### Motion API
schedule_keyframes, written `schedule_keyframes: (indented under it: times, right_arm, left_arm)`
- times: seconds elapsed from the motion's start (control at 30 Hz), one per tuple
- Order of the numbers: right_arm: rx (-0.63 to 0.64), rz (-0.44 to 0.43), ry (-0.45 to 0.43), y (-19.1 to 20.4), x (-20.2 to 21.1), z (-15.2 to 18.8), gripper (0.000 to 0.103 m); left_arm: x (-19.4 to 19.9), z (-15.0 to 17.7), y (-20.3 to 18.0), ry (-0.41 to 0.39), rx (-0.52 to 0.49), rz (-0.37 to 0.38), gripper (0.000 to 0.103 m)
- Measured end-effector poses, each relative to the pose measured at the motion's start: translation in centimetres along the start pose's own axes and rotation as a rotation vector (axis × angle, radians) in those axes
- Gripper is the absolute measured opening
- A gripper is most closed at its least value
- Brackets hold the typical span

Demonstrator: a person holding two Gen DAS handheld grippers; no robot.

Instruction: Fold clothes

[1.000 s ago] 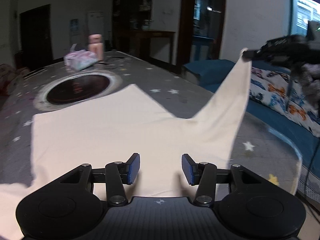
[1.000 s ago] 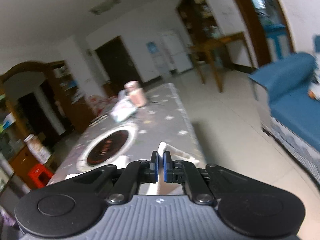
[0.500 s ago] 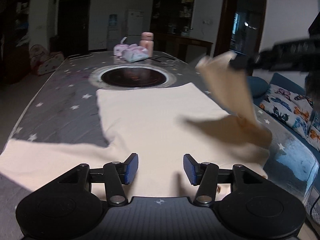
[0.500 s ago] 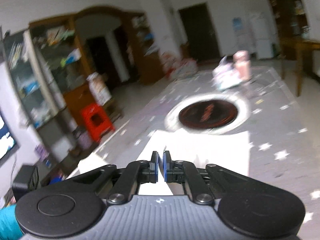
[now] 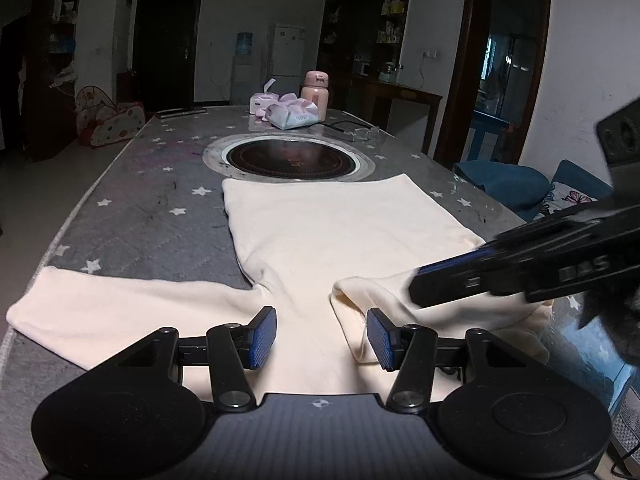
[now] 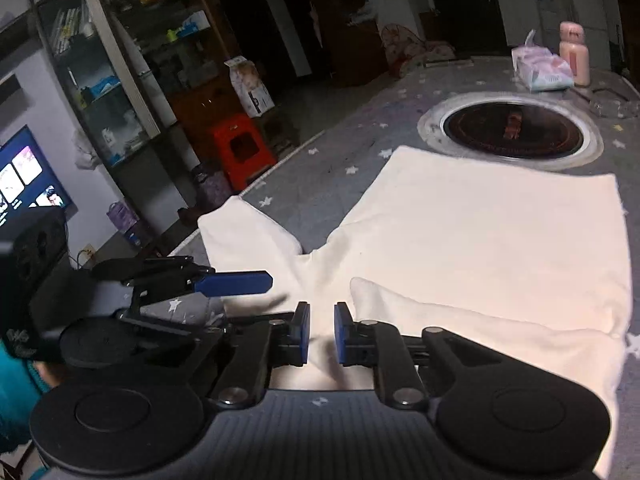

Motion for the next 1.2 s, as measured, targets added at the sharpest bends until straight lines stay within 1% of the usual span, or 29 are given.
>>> schedule_keyframes:
  times: [0.13,0.3,0.37,0.47,0.53,0.6,0.63,0.73,0.83,0.93,1.03,1.1,1.13,1.2]
  right_arm:
    - [0.009,0.027,-0.024,-1.6,2.7,0.5,0.014]
    - [-0.037,0.158,-0.003,-5.6,5.4,3.1,0.015]
    - [-0.067,0.195,0.002,-7.0,6.1,4.0,0.015]
    - [-0.112,0.229,-0.001,-8.6,6.8,5.1,0.015]
    - [-0.142,0.252,-0.002,-9.7,7.2,5.8,0.015]
    - [-0.171,0.274,-0.005,-10.8,7.6,6.4,0.015]
    - [-0.183,0.272,-0.016,-11.1,7.8,6.5,0.015]
    - [-0.195,0.281,-0.035,-11.6,7.8,6.6,0.019]
    - [-0.194,0.288,-0.028,-11.9,7.4,6.8,0.019]
    - [-0.189,0.285,0.002,-11.9,6.9,7.4,0.019]
    - [-0.155,0.29,0.026,-11.4,6.7,8.0,0.02]
    - [-0.146,0.291,0.027,-11.3,6.9,8.1,0.02]
    - [-0.146,0.291,0.025,-11.3,7.0,8.0,0.02]
    - [-0.138,0.295,0.003,-11.3,7.4,7.4,0.02]
  left_arm:
    - [-0.5,-0.4,-0.6,-0.001,-0.017,0.024,0.052]
    - [-2.2,-0.6,-1.7,0.025,-0.031,0.056,0.049]
    - [-3.0,-0.5,-1.9,0.04,-0.029,0.067,0.044]
    - [-3.8,-0.3,-2.4,0.064,-0.041,0.062,0.031]
    - [-4.2,-0.1,-2.5,0.075,-0.048,0.054,0.021]
    - [-4.3,-0.1,-2.5,0.08,-0.053,0.047,0.014]
    - [-4.3,0.0,-2.6,0.082,-0.059,0.044,0.011]
    - [-4.3,0.2,-3.2,0.081,-0.095,0.023,0.005]
    - [-3.8,0.0,-3.5,0.071,-0.102,0.014,0.004]
    - [-3.2,-0.4,-3.7,0.056,-0.105,0.002,0.004]
    - [-2.8,-0.5,-3.7,0.061,-0.115,-0.023,0.004]
    - [-2.9,-0.5,-3.4,0.084,-0.102,-0.02,0.005]
    - [-2.8,-0.5,-3.3,0.089,-0.102,-0.022,0.008]
    - [-2.5,-0.5,-3.3,0.088,-0.114,-0.044,0.011]
Point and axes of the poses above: each gripper's, at about its wrist camera, not at the fingertips, and x roughly against the way its jaws point, y to its left, z to its underside, the point moved 1 cm from there along -x, roughly the way its jaws point, and after that the axes turned 12 degrees about z, right-handed, at the moved point
